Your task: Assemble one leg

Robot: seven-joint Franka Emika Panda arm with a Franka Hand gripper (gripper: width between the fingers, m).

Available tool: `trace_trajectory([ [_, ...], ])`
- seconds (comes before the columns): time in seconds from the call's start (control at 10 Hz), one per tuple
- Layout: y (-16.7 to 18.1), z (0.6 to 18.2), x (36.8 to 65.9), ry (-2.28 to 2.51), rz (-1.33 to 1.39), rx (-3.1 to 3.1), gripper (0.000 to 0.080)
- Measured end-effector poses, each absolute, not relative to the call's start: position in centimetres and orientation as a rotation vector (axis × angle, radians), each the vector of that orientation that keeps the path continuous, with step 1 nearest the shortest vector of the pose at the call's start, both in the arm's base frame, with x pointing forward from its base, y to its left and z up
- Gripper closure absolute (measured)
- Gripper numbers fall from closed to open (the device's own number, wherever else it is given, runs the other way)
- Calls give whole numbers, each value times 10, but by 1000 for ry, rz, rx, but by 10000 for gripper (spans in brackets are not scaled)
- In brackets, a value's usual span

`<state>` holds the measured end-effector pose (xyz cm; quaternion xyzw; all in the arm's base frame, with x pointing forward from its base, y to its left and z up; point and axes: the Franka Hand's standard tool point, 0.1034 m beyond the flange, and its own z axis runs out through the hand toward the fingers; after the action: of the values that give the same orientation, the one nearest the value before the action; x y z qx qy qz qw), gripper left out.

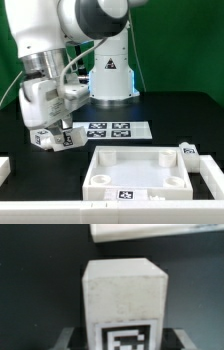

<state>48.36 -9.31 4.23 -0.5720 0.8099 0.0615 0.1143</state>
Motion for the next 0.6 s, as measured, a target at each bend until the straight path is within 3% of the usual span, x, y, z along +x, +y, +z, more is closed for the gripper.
trace_trajectory([
  [0.6,-97,31,469,2644,357,-1259,518],
])
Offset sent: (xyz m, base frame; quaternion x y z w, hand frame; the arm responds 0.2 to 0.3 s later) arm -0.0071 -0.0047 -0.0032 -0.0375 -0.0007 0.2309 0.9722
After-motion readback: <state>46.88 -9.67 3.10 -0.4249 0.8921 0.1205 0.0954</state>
